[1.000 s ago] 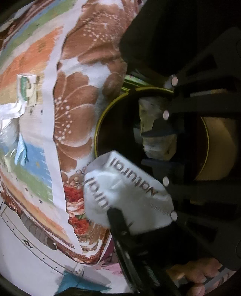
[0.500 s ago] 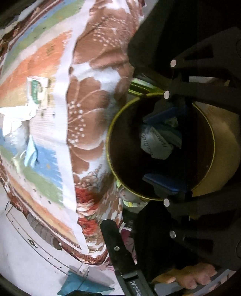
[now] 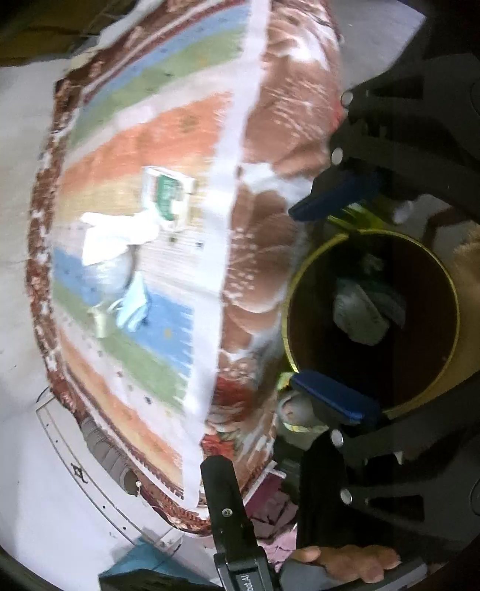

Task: Collect trash
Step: 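Open both grippers inside the bin to drop the bag and wrapper, then move both open grippers forward over the mask and tissue on the bed, then grasp the blue face mask with the left gripper while the right gripper grasps the white tissue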

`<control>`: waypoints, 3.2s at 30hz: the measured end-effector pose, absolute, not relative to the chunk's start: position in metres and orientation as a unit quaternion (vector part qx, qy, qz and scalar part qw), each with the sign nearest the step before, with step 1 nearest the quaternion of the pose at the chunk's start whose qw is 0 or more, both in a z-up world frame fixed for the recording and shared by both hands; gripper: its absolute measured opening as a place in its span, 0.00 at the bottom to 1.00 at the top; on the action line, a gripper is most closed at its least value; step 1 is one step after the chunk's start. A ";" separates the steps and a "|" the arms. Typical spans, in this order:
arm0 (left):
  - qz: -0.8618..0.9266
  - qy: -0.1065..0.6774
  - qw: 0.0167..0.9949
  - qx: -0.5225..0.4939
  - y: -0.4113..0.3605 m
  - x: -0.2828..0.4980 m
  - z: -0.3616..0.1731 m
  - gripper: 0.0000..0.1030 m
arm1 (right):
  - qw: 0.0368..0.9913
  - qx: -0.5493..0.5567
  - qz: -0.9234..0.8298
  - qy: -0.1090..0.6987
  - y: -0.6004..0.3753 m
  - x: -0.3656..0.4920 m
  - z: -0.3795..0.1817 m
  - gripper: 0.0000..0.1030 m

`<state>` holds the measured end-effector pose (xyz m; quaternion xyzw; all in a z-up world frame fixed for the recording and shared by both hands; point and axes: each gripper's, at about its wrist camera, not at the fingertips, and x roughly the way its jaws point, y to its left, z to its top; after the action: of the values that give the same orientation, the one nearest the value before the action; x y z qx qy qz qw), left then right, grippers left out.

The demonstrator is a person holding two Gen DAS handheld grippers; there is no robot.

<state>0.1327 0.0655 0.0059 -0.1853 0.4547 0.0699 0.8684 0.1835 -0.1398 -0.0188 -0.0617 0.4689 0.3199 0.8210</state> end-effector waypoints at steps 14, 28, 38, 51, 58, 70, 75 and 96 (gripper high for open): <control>0.088 0.441 0.881 -0.146 0.072 0.161 0.020 0.94 | 0.837 -0.044 0.331 0.434 -0.134 0.200 0.007 0.91; 0.055 0.442 0.883 -0.150 0.097 0.221 0.023 0.94 | 0.850 -0.035 0.321 0.416 -0.127 0.252 0.027 0.91; 0.042 0.438 0.868 -0.230 0.129 0.248 0.003 0.93 | 0.856 -0.037 0.307 0.414 -0.120 0.287 0.029 0.91; 0.034 0.447 0.855 -0.261 0.148 0.283 -0.025 0.93 | 0.856 -0.040 0.296 0.421 -0.105 0.335 0.017 0.89; 0.036 0.459 0.839 -0.292 0.159 0.299 -0.048 0.90 | 0.854 -0.023 0.279 0.438 -0.103 0.362 0.005 0.88; 0.008 0.471 0.826 -0.309 0.167 0.328 -0.069 0.81 | 0.851 -0.024 0.276 0.446 -0.090 0.388 -0.008 0.81; 0.006 0.476 0.821 -0.317 0.168 0.340 -0.079 0.80 | 0.845 -0.013 0.271 0.461 -0.086 0.401 -0.017 0.70; -0.009 0.489 0.803 -0.341 0.168 0.380 -0.122 0.49 | 0.829 0.011 0.249 0.501 -0.077 0.456 -0.048 0.41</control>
<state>0.3801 0.1679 -0.1217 -0.3408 0.4886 -0.0094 0.8031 0.4557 -0.0765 -0.0485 0.0108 0.5011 0.2486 0.8288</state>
